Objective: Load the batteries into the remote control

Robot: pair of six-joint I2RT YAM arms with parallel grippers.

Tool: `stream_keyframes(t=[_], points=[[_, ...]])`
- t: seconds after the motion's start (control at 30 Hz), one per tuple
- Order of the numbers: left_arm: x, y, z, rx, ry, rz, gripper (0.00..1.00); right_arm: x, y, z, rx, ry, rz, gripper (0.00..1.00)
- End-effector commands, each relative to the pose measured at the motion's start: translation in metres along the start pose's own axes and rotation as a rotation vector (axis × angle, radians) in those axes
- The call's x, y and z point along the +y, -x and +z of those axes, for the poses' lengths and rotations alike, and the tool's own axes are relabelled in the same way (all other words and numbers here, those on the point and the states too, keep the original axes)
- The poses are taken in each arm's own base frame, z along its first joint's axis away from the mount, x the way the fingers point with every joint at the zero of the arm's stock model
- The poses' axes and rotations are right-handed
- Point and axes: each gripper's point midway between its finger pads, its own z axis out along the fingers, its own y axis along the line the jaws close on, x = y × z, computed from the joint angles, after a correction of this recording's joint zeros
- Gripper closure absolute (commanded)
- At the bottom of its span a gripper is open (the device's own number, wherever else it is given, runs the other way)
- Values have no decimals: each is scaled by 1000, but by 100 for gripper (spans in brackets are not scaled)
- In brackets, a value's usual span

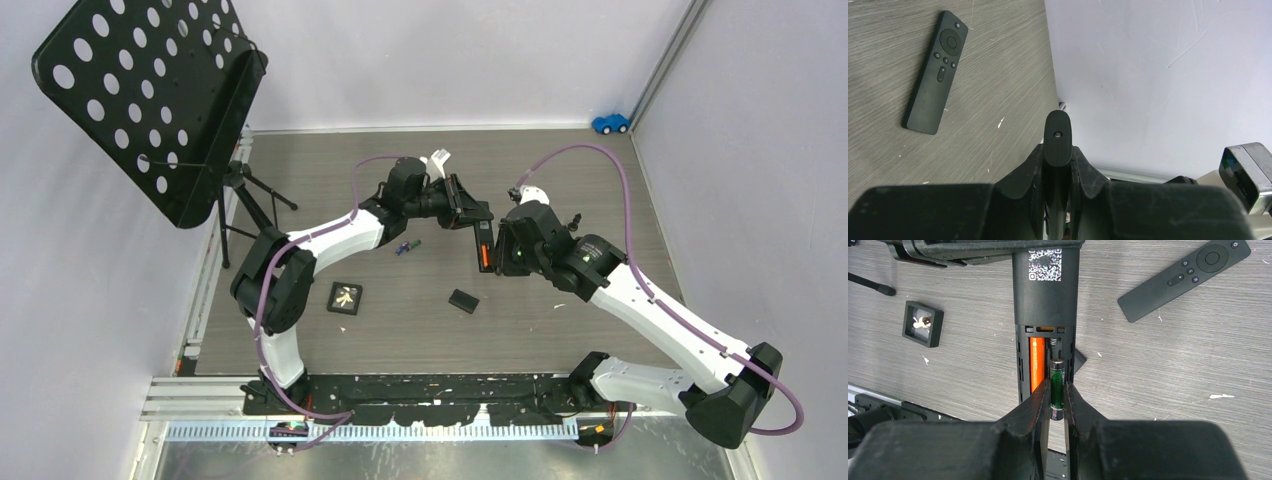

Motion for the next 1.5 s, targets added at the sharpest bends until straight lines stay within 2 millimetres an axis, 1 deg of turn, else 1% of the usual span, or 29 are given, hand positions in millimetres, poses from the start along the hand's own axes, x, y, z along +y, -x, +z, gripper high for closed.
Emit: stream_keyframes(t=[0.0,0.27,0.4,0.57,0.63,0.73,0.8,0.9,1.07,1.3,1.47], points=[[-33,0,-4,17,-109,2,100,12,15,-6,-42,49,3,81],[-34,-1,-5,21,-113,-14,100,11,15,-6,-45,44,14,75],[-33,-1,-5,22,-111,-22,100,10,18,-5,-58,31,49,68],[-33,-1,-5,23,-110,-29,100,14,27,-9,-98,53,103,67],[-31,-1,-4,23,-106,-34,100,16,30,-11,-112,69,120,69],[-28,0,-3,17,-98,-36,100,17,31,-12,-120,80,139,78],[-25,0,-2,15,-89,-36,100,17,32,-13,-123,81,143,82],[-20,0,0,13,-76,-38,100,17,31,-15,-125,84,148,83],[-18,0,0,11,-76,-51,100,16,31,-18,-126,91,140,87],[-10,4,0,-7,-59,-56,100,7,39,-30,-173,59,136,87],[-7,5,1,-17,-56,-64,100,7,40,-33,-181,67,133,87]])
